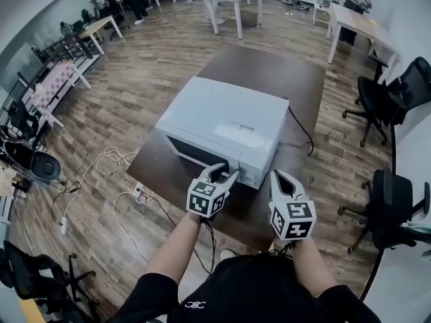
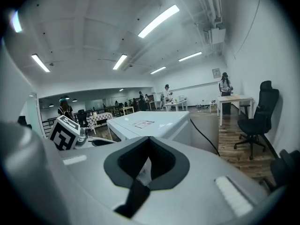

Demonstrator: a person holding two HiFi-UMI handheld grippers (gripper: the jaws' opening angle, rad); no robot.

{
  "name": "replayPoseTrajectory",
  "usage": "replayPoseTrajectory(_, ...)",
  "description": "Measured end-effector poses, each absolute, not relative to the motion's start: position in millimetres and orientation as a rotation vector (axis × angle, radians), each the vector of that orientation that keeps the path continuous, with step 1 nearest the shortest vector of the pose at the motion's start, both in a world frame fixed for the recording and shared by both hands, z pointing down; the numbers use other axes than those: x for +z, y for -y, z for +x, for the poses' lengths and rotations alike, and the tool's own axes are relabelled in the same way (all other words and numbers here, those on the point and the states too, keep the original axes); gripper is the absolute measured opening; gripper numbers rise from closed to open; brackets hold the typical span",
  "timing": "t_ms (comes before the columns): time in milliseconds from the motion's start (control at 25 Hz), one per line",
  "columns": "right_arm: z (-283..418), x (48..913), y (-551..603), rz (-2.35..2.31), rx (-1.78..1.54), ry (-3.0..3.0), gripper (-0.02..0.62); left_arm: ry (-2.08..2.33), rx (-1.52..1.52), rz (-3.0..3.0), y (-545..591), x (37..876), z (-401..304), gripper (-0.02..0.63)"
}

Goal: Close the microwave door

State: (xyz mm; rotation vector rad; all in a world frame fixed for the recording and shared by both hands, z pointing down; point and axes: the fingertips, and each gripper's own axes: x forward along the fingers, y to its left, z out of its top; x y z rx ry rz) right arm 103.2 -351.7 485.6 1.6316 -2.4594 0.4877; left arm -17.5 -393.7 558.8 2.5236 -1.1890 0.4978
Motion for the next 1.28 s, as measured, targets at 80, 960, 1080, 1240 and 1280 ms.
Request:
replayPoseTrajectory(80, 97, 485, 350, 1.619, 0.485, 2.470, 0.009, 1.255, 0.470, 2.514, 388, 549, -23, 0.167)
replayPoseTrajectory(960, -9, 454, 348, 1.327, 0.356, 2.692, 0.008, 1.697, 0.296, 2.321, 334, 463, -78, 0.011)
replayPoseTrajectory(1080, -19, 456, 344, 1.302, 0.359, 2.702, 0.008, 1.721, 0.287, 2.305, 328, 464, -84, 0.011)
replayPoseTrajectory(1240, -27, 455, 340, 1.276, 0.366, 2.716, 0.008, 1.744, 0.281, 2.283, 323, 463, -91, 0.011)
replayPoseTrajectory(1280, -28, 454, 339, 1.268, 0.367, 2.718, 0.008, 1.749, 0.282, 2.279, 323, 463, -93, 0.011)
